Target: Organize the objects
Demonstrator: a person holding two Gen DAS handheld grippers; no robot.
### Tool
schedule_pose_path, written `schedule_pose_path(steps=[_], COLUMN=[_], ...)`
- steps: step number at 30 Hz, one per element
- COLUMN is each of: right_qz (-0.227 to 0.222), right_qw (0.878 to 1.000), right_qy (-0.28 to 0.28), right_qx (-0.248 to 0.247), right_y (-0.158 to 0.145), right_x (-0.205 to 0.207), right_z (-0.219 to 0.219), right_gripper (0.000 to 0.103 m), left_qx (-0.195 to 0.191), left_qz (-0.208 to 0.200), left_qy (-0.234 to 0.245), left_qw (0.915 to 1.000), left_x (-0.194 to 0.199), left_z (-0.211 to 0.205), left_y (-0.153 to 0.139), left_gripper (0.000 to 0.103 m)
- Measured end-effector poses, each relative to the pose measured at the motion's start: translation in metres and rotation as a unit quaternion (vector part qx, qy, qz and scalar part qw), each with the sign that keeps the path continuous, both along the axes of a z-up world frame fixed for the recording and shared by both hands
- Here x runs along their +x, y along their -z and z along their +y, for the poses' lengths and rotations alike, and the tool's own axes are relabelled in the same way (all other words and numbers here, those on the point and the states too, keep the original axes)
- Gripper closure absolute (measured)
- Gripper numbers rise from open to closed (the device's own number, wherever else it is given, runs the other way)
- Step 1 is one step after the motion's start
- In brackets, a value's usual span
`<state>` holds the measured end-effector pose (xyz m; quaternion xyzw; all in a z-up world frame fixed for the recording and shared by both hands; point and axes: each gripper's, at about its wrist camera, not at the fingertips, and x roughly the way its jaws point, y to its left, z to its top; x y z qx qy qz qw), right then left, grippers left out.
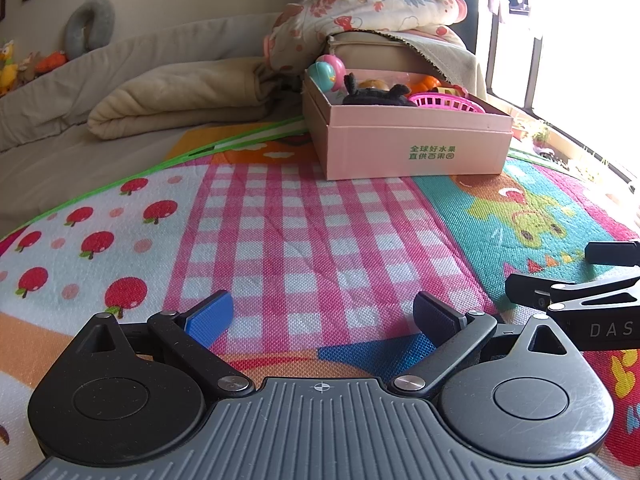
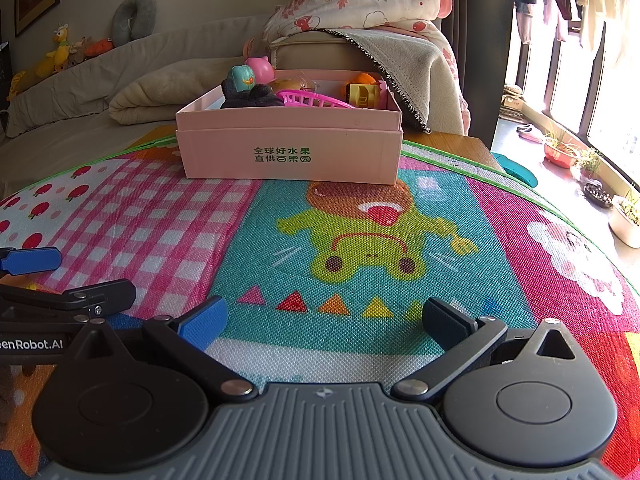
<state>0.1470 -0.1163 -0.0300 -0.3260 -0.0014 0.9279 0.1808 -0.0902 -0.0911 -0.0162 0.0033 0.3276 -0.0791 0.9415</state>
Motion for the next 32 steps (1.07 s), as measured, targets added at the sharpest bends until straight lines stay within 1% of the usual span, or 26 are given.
schedule_pose_path(steps=[26, 32], right_qz=[0.000, 0.000], right_qw=[1.000, 1.000], right_qy=[0.000, 0.000], right_qx=[0.000, 0.000], right_y=[0.0001, 0.0001], right_x=[0.0003, 0.0003], right_z=[-0.0002, -0.0002], right_gripper=[0.000, 0.000], left_qx=[0.001, -0.008], left_qz=[0.000, 0.001], left_qy=[-0.002, -0.001], left_qw=[1.0000, 1.0000], left_x=[-0.0004, 0.0006], left_z=[-0.0017, -0.0017], left_y=[-0.0002, -0.0010], left_gripper=[0.003, 0.003])
